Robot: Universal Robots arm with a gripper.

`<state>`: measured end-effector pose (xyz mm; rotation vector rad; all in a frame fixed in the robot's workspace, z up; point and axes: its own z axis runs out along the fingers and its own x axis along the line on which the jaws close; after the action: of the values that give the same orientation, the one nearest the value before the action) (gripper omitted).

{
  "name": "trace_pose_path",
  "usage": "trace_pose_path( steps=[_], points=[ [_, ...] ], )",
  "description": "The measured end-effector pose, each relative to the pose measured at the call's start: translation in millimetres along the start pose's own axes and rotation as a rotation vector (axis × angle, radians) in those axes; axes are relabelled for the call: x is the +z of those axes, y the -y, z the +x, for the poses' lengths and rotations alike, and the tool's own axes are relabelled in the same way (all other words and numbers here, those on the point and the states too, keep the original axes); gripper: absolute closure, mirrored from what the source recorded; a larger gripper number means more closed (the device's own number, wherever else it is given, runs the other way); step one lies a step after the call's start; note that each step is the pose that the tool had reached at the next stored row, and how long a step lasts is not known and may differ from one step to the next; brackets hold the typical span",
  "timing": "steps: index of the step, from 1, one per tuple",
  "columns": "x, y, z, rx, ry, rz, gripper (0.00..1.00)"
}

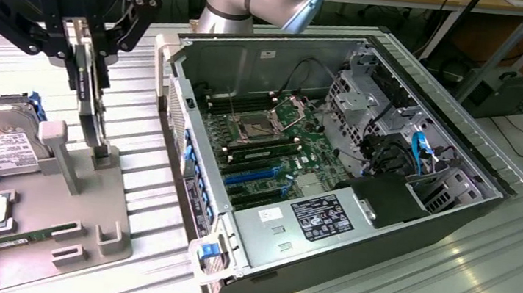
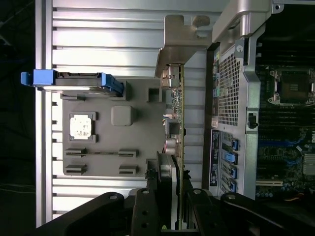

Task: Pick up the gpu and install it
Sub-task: 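Pick up the gpu and move the gpu toward the slot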

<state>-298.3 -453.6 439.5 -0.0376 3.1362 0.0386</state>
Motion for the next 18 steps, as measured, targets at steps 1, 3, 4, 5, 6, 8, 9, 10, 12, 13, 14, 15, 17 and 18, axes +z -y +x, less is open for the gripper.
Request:
trace_pose_path(
  steps=[1, 3, 4, 5, 6, 8, 9, 10, 12, 13, 14, 15, 17, 18],
  points=[
    [-0.1, 0.0, -1.2, 0.000, -0.0001, 0.0000, 0.72],
    [0.0, 0.1, -3.7, 0.000, 0.0000, 0.0001, 0.72],
    [0.0, 0.1, -5.3, 0.000, 0.0000, 0.0001, 0.72],
    [0.0, 0.1, -6.7, 0.000, 0.0000, 0.0000, 0.72],
    [0.0, 0.2, -8.0, 0.000, -0.0001, 0.0000, 0.72],
    [0.0, 0.2, -10.6, 0.000, 0.0000, 0.0000, 0.72],
    [0.0, 0.3, -12.7, 0.000, -0.0001, 0.0001, 0.72],
    [0.0, 0.3, -14.4, 0.000, -0.0001, 0.0001, 0.72],
    [0.1, 0.4, -18.1, 0.000, 0.0000, 0.0000, 0.72],
    [0.1, 0.5, -19.4, 0.000, 0.0000, 0.0000, 0.72],
    [0.1, 0.5, -20.7, 0.000, -0.0001, 0.0001, 0.72],
    [0.1, 0.5, -21.9, 0.000, -0.0001, 0.0000, 0.72],
    [0.1, 0.6, -24.7, 0.000, 0.0000, 0.0001, 0.72],
    [0.1, 0.6, -25.9, 0.000, -0.0001, 0.0002, 0.72]
  ],
)
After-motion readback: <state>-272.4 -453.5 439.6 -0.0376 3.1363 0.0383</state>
